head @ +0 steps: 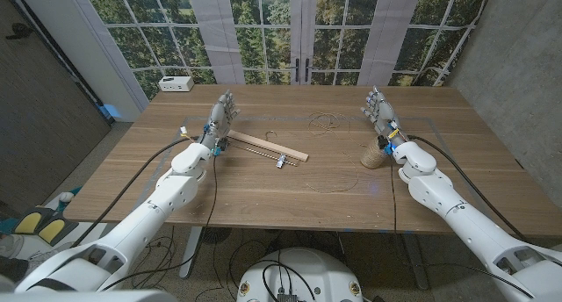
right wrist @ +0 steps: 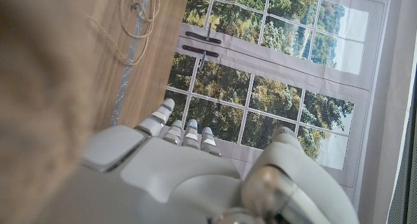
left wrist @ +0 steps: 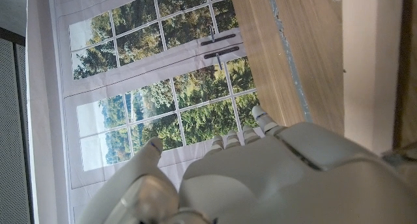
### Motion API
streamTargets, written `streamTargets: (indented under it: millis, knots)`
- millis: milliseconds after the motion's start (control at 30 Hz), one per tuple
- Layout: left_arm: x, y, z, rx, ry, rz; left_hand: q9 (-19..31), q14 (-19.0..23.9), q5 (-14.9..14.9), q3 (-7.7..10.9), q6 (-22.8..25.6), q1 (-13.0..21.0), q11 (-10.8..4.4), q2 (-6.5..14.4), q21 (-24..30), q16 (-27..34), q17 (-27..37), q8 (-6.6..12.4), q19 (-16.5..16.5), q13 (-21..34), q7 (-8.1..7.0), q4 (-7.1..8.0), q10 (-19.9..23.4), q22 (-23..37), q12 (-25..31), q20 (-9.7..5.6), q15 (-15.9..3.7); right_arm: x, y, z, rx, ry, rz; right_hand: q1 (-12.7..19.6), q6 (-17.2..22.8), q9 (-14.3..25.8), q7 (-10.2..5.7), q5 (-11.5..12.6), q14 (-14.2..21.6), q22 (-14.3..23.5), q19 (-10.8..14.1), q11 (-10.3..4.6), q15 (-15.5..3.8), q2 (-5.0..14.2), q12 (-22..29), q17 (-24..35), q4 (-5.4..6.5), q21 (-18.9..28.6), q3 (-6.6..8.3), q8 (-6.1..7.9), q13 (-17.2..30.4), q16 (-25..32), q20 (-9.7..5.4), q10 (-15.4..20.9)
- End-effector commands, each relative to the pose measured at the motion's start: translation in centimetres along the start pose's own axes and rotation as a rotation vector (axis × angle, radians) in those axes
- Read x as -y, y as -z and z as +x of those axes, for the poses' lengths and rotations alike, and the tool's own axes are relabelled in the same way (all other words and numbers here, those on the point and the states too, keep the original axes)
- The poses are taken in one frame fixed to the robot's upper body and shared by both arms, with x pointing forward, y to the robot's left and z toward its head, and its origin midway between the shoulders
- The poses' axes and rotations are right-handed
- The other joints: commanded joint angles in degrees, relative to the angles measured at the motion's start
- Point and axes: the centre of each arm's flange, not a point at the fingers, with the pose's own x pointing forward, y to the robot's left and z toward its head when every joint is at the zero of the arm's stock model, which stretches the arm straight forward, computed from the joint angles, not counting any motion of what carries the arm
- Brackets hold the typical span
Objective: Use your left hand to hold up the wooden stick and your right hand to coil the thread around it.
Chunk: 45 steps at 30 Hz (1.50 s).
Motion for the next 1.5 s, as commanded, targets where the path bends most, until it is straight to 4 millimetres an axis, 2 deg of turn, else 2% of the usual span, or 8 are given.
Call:
streamTargets:
  millis: [33, 333, 467, 533, 700, 733, 1100, 1500]
  knots:
    - [0.4, -0.9, 1.5, -0.001, 0.018, 0.010, 0.19, -8.07, 0.33, 0.41, -8.07, 0.16, -0.38, 1.69, 0.13, 0.26, 0.25, 0.39, -5.57, 0.24, 0.01, -0.04, -9.04, 0.21, 0.31, 0.15, 0.09, 0.6, 0.1, 0.4, 0.004, 0.006, 0.001, 0.55, -0.34, 0.24, -0.04, 0.33, -0.43, 0.12, 0.53, -0.16, 0.14, 0.03, 0.05, 0.08, -0.14, 0.42, 0.49, 0.28, 0.09, 0.30, -0.02, -0.36]
    - [0.8, -1.2, 2.0, -0.004, 0.031, 0.019, 0.19, -8.01, 0.38, 0.32, -8.03, 0.17, 0.06, 1.71, -0.02, 0.30, 0.25, 0.42, -5.45, 0.25, 0.01, -0.06, -8.83, 0.21, 0.39, 0.27, 0.06, 0.7, -0.7, 0.4, 0.034, 0.010, -0.039, 1.10, -0.05, 0.25, 0.11, 0.17, 0.04, 0.12, 0.79, 0.03, 0.74, -0.04, -0.01, -0.04, -0.62, 0.51, 0.64, 0.40, 0.11, 0.43, 0.45, 0.35]
    - [0.9, -1.2, 2.0, -0.004, 0.040, 0.023, 0.20, -7.90, 0.41, 0.27, -7.76, 0.19, -0.14, 1.73, -0.11, 0.34, 0.24, 0.53, -5.35, 0.25, 0.19, -0.08, -8.69, 0.21, 0.43, 0.53, 0.20, 0.9, -1.7, 0.0, 0.054, 0.022, -0.090, 2.33, 2.26, 0.29, 0.37, -0.24, 2.89, 0.19, 2.15, 1.24, 2.68, -0.23, 0.00, -0.11, -1.75, 0.93, 0.98, 1.07, 0.19, 1.25, 2.76, 2.42]
    - [0.9, -1.1, 2.0, -0.012, 0.046, 0.021, 0.21, -7.67, 0.44, 0.21, -7.26, 0.21, 0.16, 1.72, -0.18, 0.41, 0.22, 0.70, -5.18, 0.26, 0.14, -0.11, -8.43, 0.22, 0.52, 0.78, 0.49, 0.9, -2.3, -0.5, 0.063, 0.028, -0.125, 3.21, 4.56, 0.34, -0.90, -0.57, 4.67, 0.28, 2.80, 2.61, 3.88, -0.14, -0.54, -0.08, -2.52, 1.08, 1.34, 1.63, 0.25, 1.69, 4.61, 3.02]
    - [1.0, -1.0, 1.8, -0.022, 0.049, 0.017, 0.23, -7.15, 0.49, -0.06, -6.88, 0.23, 1.07, 1.52, -0.43, 0.54, 0.22, 0.73, -4.84, 0.30, -0.14, -0.19, -8.31, 0.25, 0.53, 2.73, 1.28, 0.8, -3.0, -1.1, 0.071, 0.036, -0.171, 4.18, 6.49, 0.38, -1.82, -0.97, 7.86, 0.40, 3.69, 3.42, 4.53, 0.14, -0.61, 0.07, -3.37, 1.30, 1.85, 1.86, 0.35, 2.63, 6.12, 5.34]
    - [1.0, -1.0, 1.7, -0.020, 0.053, 0.019, 0.24, -6.84, 0.50, -0.16, -6.74, 0.20, 1.78, 1.44, -0.54, 0.63, 0.23, 0.74, -4.78, 0.32, -0.20, -0.19, -8.23, 0.27, 0.56, 2.96, 1.57, 0.8, -3.3, -1.4, 0.079, 0.036, -0.185, 4.34, 6.89, 0.39, -1.87, -1.08, 8.55, 0.43, 3.82, 4.30, 4.79, 0.15, -0.63, 0.13, -3.54, 1.32, 1.93, 1.88, 0.38, 2.83, 6.21, 5.86]
    - [1.1, -0.9, 0.8, -0.014, 0.050, 0.014, 0.31, -6.11, 0.64, -0.79, -5.17, 0.12, 2.46, 1.19, -1.22, 0.62, 0.28, 0.90, -4.19, 0.43, -0.90, -0.20, -7.50, 0.36, 0.77, 3.67, 2.05, 0.2, -5.8, -2.9, 0.134, 0.035, -0.243, 5.02, 8.12, 0.41, -2.03, -1.35, 10.24, 0.49, 4.33, 4.43, 5.00, 0.24, -0.79, 0.26, -4.16, 1.44, 2.28, 1.98, 0.44, 3.26, 6.56, 7.03]
    - [1.0, -1.5, 0.5, 0.002, 0.059, 0.018, 0.34, -5.88, 0.82, -1.22, -4.79, 0.20, 1.84, 1.27, -2.00, 0.50, 0.27, 0.73, -3.80, 0.46, -0.85, -0.25, -7.39, 0.39, 0.69, 3.77, 1.93, 0.1, -7.8, -5.2, 0.158, 0.073, -0.347, 5.46, 8.27, 0.42, -2.21, -1.57, 10.38, 0.51, 4.54, 4.38, 4.79, -0.02, -1.06, 0.31, -4.67, 1.45, 2.38, 1.78, 0.48, 3.12, 6.49, 7.41]
